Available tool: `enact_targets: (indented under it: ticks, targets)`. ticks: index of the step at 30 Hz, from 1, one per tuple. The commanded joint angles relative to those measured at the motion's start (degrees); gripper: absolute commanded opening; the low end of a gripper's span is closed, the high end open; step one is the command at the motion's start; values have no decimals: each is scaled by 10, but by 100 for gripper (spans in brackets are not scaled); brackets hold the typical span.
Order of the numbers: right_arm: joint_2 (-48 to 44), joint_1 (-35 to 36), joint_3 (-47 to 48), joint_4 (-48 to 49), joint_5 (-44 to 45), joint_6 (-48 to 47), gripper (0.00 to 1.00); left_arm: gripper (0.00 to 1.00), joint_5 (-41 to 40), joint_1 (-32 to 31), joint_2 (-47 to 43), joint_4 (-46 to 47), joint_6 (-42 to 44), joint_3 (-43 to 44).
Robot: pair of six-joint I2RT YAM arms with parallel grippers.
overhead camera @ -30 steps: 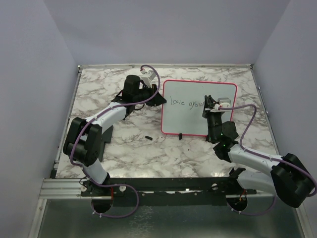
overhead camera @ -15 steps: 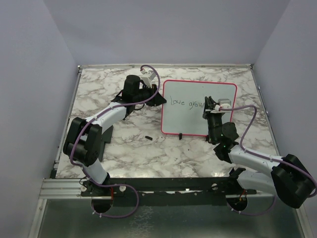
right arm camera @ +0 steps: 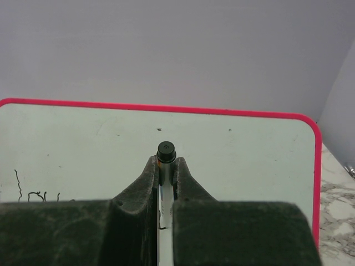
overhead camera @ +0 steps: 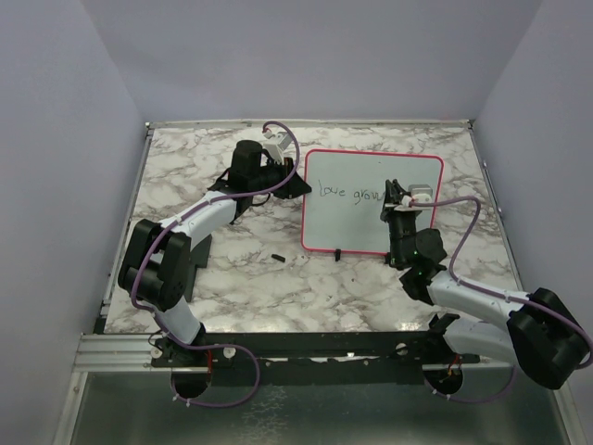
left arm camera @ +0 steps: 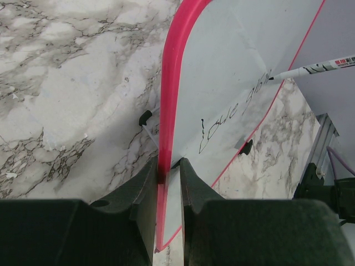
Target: Write a sentence on the whiteboard
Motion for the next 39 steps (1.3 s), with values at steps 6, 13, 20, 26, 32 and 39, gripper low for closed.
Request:
enact_targets:
  ticks: [6, 13, 20, 26, 32, 39]
  targets:
    - [17, -1, 30, 30, 13, -36, 1, 4, -4, 1, -26, 1, -2, 0]
    - [27, -1, 43, 36, 7, -45, 1, 4, -4, 1, -25, 1, -2, 0]
    - [12, -1, 29, 26, 5, -30, 1, 4, -4, 1, -25, 0, -1, 1]
    - [-67, -1, 9, -43, -25, 15, 1, 4, -4, 1, -24, 1, -2, 1]
    - [-97, -1, 2, -76, -13, 27, 1, 4, -3, 1, -24, 0, -2, 1]
    - [-59, -1, 1, -27, 15, 13, 1, 4, -3, 1, -26, 0, -2, -1]
